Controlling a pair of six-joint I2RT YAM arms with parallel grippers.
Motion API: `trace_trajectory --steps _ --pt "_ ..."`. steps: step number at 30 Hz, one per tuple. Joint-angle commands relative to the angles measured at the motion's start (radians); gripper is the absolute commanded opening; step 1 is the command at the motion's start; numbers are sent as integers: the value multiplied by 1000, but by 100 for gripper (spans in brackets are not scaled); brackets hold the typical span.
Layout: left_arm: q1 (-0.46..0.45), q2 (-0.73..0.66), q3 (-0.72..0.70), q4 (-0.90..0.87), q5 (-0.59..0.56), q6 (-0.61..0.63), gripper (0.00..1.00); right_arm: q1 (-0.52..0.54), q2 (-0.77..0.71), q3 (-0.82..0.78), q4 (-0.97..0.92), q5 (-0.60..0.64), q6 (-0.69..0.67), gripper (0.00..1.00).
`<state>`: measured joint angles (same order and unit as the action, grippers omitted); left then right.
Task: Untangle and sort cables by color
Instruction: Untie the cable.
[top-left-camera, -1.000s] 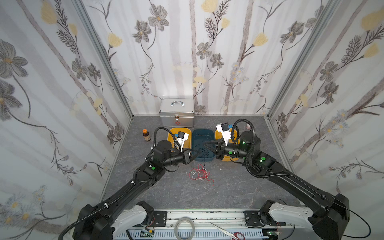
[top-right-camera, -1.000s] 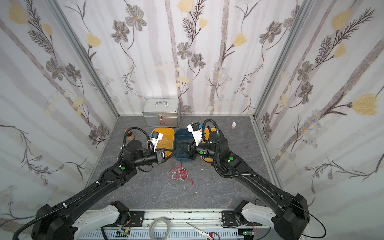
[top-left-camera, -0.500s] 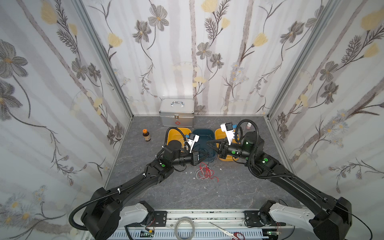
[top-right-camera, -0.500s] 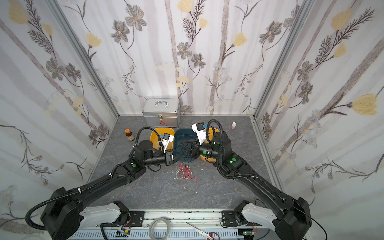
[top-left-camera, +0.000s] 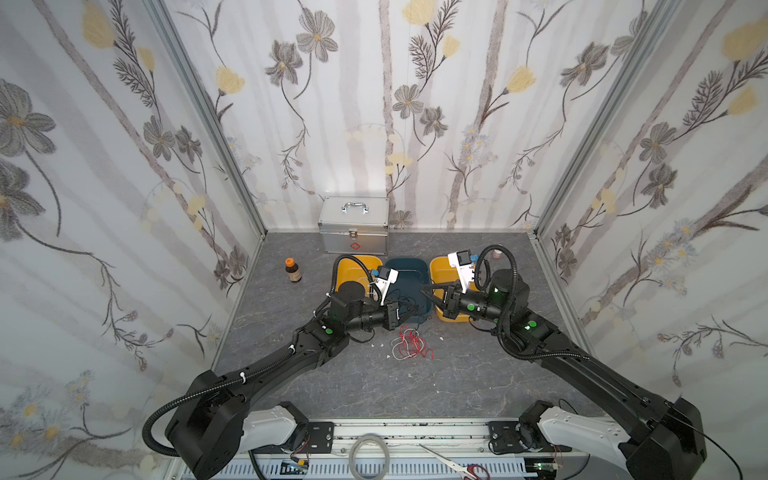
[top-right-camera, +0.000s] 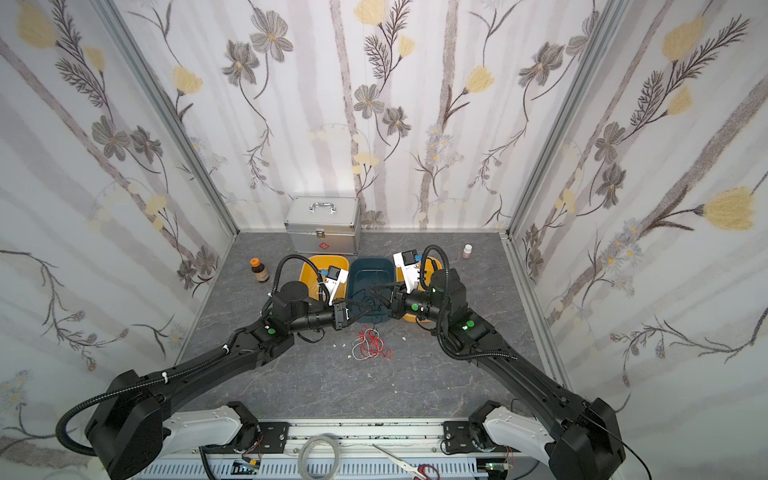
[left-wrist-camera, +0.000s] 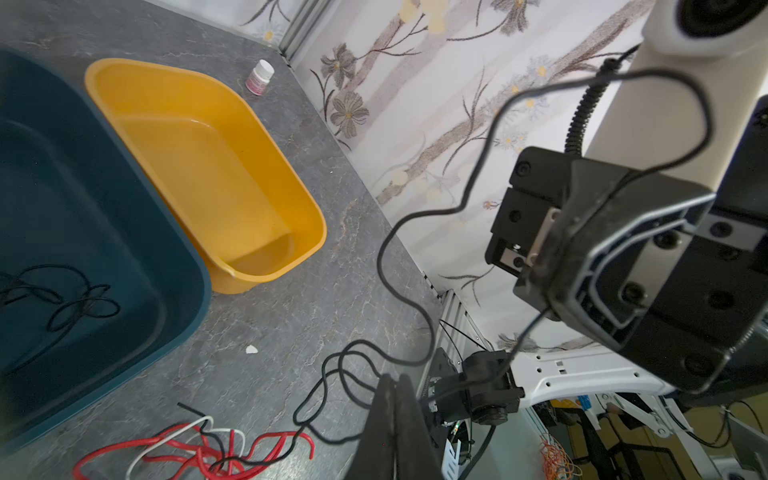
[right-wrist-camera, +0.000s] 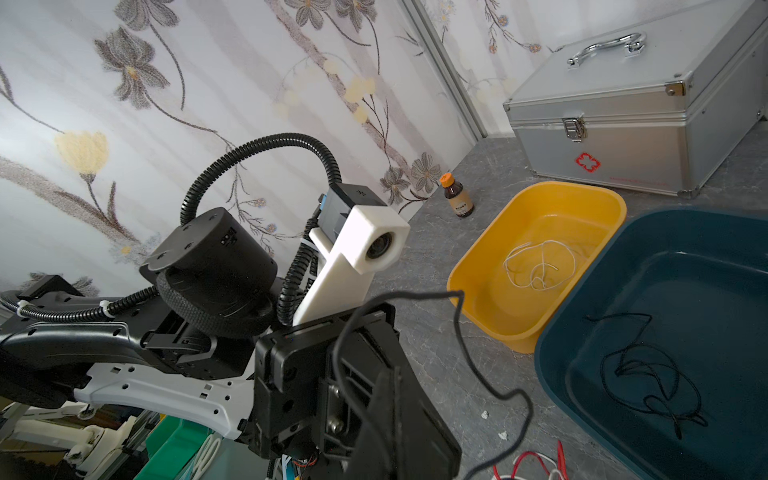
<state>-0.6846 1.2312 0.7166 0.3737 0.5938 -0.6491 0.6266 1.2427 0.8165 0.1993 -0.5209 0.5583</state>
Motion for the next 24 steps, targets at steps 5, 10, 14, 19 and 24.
trace_trajectory --steps 5,10,14,19,24 --pt "0 78 71 -63 -122 58 0 -8 -70 -128 16 24 70 4" --pt "-2 244 200 -25 -11 48 0 -7 -170 -245 30 3 126 5" --pt "-30 392 286 44 95 20 0 -4 -241 -344 35 41 180 5" --pt "-89 543 384 68 150 -7 0 -5 -327 -430 -10 146 220 5" --pt "-116 650 424 114 207 -58 0 -17 -405 -468 -78 297 241 5"
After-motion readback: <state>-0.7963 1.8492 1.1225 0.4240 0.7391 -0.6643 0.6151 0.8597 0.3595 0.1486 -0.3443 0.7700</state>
